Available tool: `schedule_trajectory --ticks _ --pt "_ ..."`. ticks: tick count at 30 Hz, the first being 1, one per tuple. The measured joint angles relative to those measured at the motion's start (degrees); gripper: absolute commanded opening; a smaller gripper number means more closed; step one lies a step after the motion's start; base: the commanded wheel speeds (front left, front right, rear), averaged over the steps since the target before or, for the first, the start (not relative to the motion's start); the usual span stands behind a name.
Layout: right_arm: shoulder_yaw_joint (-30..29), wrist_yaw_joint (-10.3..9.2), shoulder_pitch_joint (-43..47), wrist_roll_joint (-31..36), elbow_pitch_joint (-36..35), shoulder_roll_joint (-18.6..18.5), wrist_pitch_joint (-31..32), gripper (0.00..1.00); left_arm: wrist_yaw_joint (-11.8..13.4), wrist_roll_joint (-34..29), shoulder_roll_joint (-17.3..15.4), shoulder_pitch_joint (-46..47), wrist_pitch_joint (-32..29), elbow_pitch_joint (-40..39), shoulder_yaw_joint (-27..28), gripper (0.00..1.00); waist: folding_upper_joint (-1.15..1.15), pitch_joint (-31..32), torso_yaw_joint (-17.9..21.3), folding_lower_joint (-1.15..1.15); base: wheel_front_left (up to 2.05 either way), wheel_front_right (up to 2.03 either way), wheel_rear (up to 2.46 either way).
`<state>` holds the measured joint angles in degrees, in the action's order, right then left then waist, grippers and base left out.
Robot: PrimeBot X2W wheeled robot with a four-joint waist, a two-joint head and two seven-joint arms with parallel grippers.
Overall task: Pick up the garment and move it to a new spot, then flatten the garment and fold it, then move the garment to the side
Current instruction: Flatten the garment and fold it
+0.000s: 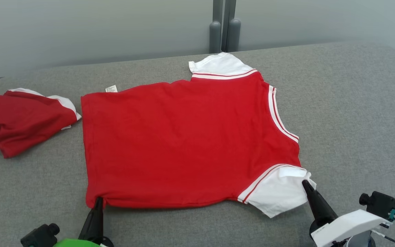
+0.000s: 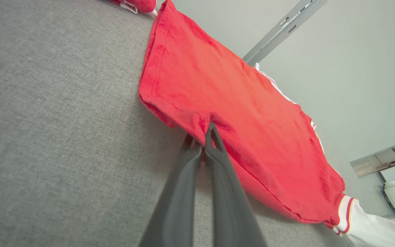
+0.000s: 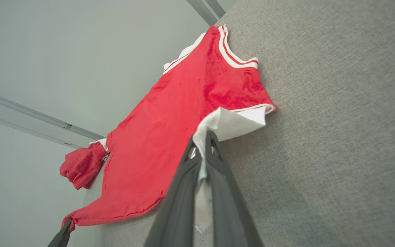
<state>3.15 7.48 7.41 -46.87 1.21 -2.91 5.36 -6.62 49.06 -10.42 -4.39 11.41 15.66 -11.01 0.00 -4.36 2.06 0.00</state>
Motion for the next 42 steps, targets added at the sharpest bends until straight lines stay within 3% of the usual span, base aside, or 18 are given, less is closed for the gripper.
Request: schedule_trajectory --ticks 5,13,23,36,37,38,39,40,41,42 --pt "-0.13 0.00 -2.89 0.20 0.25 0.02 -1.27 0.00 -0.37 4.58 0.98 2.94 -1.76 0.14 0.44 0.00 0.00 -0.12 -0.25 0.00 0.00 0.00 0.00" --pt "-0.69 0.00 -10.77 3.41 5.13 0.03 -3.58 0.00 -0.34 6.61 1.94 10.42 -4.27 4.80 0.38 0.00 0.00 -1.68 -0.54 0.00 0.00 0.00 0.00" --pt "0.69 0.00 -28.69 12.76 19.79 0.04 -7.15 0.00 1.71 5.37 2.38 23.27 -2.74 17.09 1.27 0.00 0.00 -6.88 -0.57 0.00 0.00 0.00 0.00" --pt "5.64 0.01 -42.56 15.01 37.64 0.07 -12.21 0.00 0.82 4.68 3.83 31.07 -0.19 26.16 0.09 0.00 0.00 -10.26 -2.30 0.01 0.00 0.00 0.00" --pt "6.00 0.00 -43.18 14.96 38.66 0.09 -12.67 0.00 0.70 4.66 3.88 31.34 0.08 26.61 0.00 0.07 0.00 -10.33 -2.41 0.01 0.00 0.00 0.00" --pt "6.38 0.00 -43.76 14.96 39.50 0.09 -13.27 0.10 0.58 4.55 3.89 31.58 0.33 26.93 -0.07 0.36 0.00 -10.40 -2.49 0.00 0.00 0.00 0.00" --pt "6.69 0.00 -44.31 14.86 40.29 0.09 -14.01 0.38 0.57 4.48 3.91 31.81 0.40 27.18 -0.15 0.82 0.00 -10.44 -2.56 0.01 0.00 0.00 0.00" --pt "7.05 0.00 -44.83 14.70 41.06 0.08 -14.61 0.84 0.53 4.25 3.93 31.98 0.73 27.29 -0.38 1.00 0.00 -10.47 -2.59 0.01 0.00 0.00 0.00" --pt "7.55 0.00 -45.28 14.70 41.69 0.05 -15.24 1.00 0.46 4.12 3.96 32.10 0.80 27.32 -0.65 1.00 0.00 -10.49 -2.61 0.01 0.00 0.00 0.00" --pt "8.04 0.01 -45.63 14.68 42.23 0.05 -15.78 1.00 0.32 3.98 3.97 32.13 0.87 27.32 -0.89 1.00 0.00 -10.51 -2.61 0.01 0.00 0.00 0.00"
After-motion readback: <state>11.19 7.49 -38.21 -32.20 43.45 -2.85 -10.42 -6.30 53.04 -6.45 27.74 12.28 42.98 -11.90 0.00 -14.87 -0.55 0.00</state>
